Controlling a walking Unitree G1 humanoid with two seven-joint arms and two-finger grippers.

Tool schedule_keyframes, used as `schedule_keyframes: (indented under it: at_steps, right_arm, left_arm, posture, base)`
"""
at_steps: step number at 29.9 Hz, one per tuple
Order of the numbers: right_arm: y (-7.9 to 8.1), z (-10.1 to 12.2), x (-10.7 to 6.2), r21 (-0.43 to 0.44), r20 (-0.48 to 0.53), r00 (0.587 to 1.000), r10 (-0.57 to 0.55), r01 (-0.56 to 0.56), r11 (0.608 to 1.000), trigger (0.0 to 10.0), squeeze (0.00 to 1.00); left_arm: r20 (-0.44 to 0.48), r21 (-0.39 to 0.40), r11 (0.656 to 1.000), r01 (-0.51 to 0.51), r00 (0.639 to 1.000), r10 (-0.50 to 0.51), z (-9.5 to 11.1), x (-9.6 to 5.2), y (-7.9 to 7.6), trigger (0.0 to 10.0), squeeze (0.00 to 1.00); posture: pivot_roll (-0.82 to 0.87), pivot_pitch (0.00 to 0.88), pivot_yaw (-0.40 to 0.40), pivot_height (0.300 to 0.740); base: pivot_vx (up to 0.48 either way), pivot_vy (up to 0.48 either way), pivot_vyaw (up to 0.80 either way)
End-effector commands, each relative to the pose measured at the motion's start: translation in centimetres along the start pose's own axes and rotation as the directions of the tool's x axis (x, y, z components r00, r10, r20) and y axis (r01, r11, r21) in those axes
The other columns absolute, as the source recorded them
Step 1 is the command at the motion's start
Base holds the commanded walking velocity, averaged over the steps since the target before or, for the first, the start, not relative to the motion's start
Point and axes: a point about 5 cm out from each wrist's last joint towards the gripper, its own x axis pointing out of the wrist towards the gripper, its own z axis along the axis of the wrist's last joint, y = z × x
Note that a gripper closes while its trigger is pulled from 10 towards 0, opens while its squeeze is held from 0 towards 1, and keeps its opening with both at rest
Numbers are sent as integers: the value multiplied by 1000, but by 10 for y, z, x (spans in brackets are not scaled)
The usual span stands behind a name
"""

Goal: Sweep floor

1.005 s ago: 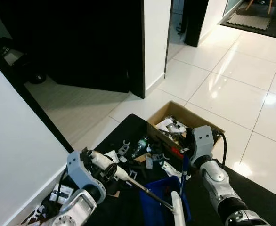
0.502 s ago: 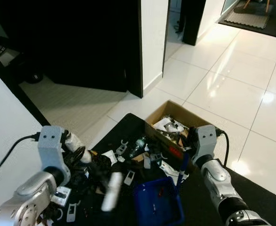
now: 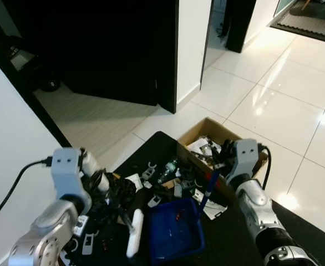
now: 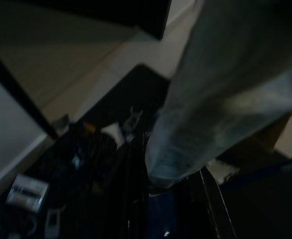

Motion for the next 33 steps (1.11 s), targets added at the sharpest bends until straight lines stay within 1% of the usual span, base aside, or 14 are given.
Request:
schedule_keyframes:
  at_steps: [1, 8, 11, 13, 14, 16, 17, 18, 20, 22, 23, 24, 27, 33]
  right_arm:
    - [-3, 9, 1, 14, 36, 999, -10, 10, 1000, 10000, 0]
    - [-10, 19, 0, 6, 60, 998, -9, 9, 1000, 10000, 0]
    - [-18, 26, -2, -26, 77, 997, -29, 31, 999, 10000, 0]
    - [-20, 28, -4, -37, 79, 996, -43, 46, 998, 10000, 0]
    - [-20, 28, -4, -37, 79, 996, -43, 46, 998, 10000, 0]
    - [-20, 28, -5, -33, 81, 996, -49, 51, 998, 10000, 0]
    - [-21, 27, -8, -21, 68, 996, -65, 66, 998, 10000, 0]
    - [-21, 27, -8, -17, 62, 996, -67, 68, 998, 10000, 0]
    - [-21, 27, -8, -17, 62, 996, -67, 68, 998, 10000, 0]
    - [-19, 26, -11, -31, 35, 998, -44, 46, 998, 10000, 0]
    - [-19, 25, -12, -41, 8, 1000, -30, 30, 999, 10000, 0]
    - [-19, 25, -12, -41, 8, 1000, -30, 30, 999, 10000, 0]
    - [-20, 23, -13, -61, -38, 999, -9, 7, 998, 10000, 0]
    - [-23, 29, -11, -74, -35, 999, -17, 15, 997, 10000, 0]
  left_arm:
    - [75, 3, 999, -33, 997, 33, 13, -3, 3, 10000, 0]
    - [116, -30, 998, -48, 992, 52, 24, 0, 4, 10000, 0]
    - [124, -48, 998, -35, 991, 40, 27, 4, -3, 10000, 0]
    - [116, -49, 998, -28, 993, 34, 25, 7, -9, 10000, 0]
    - [116, -49, 998, -28, 993, 34, 25, 7, -9, 10000, 0]
    - [105, -44, 999, -26, 994, 31, 23, 8, -11, 10000, 0]
    - [74, -16, 999, -35, 997, 36, 16, 10, -15, 10000, 0]
    - [65, -5, 999, -39, 997, 39, 14, 10, -16, 10000, 0]
    - [65, -5, 999, -39, 997, 39, 14, 10, -16, 10000, 0]
    - [56, 18, 999, -40, 998, 39, 10, 10, -17, 10000, 0]
    - [56, 22, 999, -39, 998, 38, 10, 11, -18, 10000, 0]
    - [56, 22, 999, -39, 998, 38, 10, 11, -18, 10000, 0]
    - [57, 35, 999, -31, 998, 29, 9, 11, -21, 10000, 0]
    - [45, 47, 998, -39, 998, 37, 5, 12, -23, 10000, 0]
  posture:
    - [141, 213, 38, 740]
    - [139, 204, 38, 740]
    - [134, 198, 39, 740]
    - [130, 195, 40, 740]
    - [130, 195, 40, 740]
    - [130, 195, 40, 740]
    - [126, 190, 43, 740]
    - [126, 190, 43, 740]
    - [126, 190, 43, 740]
    - [124, 188, 43, 740]
    - [123, 187, 43, 740]
    - [123, 187, 43, 740]
    - [124, 183, 41, 740]
    - [121, 183, 37, 740]
  base:
    - [0, 0, 0]
    - [0, 0, 0]
    - [0, 0, 0]
    - [0, 0, 0]
    - [0, 0, 0]
    - [0, 0, 0]
    - [0, 0, 0]
    - [0, 0, 0]
    - [0, 0, 0]
    - [0, 0, 0]
    - [0, 0, 0]
    - [0, 0, 0]
    - [0, 0, 0]
    - [0, 0, 0]
